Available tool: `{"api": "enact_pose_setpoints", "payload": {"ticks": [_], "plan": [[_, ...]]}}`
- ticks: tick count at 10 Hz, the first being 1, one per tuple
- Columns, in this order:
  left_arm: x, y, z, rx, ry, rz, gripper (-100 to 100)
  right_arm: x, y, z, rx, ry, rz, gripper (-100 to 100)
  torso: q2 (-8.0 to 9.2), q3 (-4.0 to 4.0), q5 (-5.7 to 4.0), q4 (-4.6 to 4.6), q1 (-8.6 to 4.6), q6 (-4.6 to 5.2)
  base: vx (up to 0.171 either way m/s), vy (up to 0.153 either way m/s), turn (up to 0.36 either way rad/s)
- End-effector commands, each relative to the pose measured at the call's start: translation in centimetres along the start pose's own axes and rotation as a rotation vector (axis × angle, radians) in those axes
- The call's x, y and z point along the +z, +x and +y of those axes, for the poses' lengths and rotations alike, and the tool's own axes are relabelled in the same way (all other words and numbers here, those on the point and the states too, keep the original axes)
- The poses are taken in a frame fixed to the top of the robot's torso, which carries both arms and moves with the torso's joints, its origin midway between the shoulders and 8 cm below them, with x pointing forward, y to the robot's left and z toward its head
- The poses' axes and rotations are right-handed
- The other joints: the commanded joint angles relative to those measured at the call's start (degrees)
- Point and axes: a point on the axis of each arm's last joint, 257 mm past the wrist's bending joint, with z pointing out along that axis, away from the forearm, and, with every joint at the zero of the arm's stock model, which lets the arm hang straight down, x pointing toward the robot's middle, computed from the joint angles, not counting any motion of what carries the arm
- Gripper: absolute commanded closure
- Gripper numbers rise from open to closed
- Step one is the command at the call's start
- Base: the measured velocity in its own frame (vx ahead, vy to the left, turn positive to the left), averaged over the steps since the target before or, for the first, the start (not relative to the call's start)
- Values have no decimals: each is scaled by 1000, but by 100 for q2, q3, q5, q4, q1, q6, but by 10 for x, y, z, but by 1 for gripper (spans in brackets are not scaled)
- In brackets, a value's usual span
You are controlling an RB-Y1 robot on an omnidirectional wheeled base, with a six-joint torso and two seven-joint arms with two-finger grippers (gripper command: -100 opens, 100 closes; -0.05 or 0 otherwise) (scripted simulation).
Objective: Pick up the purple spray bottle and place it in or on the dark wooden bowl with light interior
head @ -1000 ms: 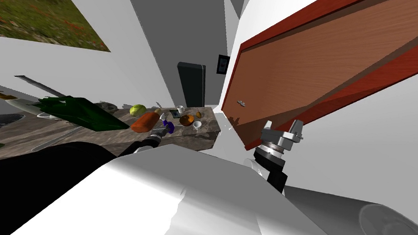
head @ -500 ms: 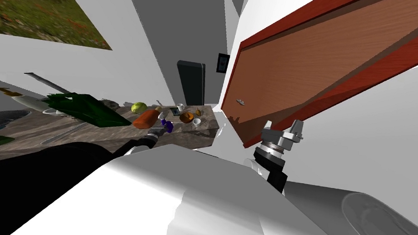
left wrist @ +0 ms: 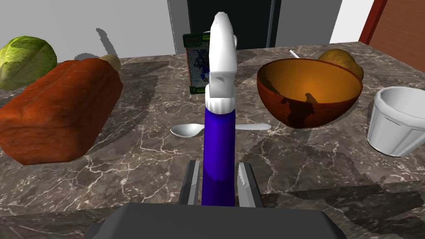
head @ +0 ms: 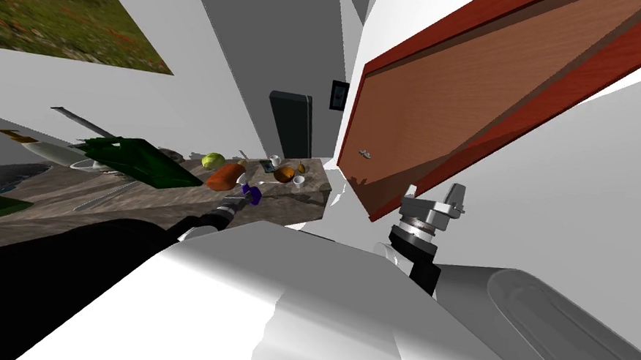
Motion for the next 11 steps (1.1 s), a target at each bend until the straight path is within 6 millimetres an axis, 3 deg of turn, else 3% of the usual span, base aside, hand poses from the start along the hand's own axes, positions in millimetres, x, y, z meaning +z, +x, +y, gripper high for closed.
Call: {"api": "enact_pose_setpoints", "payload": {"ticks": [1, 5, 11], "plan": [[-6, -5, -9, -13, 11, -12, 100, 0, 0, 0, 0, 0, 0, 0, 0, 0, 0, 0, 0, 0, -88, -117, -37], [-28, -12, -54, -71, 87, -45, 100, 0, 0, 0, 0, 0, 0, 0, -43, -23, -1, -6, 2, 0, -27, -128, -110], [-51, -5, -116, -118, 182, -52, 100, 0, 0, 0, 0, 0, 0, 0, -87, -47, 9, -11, 34, -1, 64, -78, -129]]}}
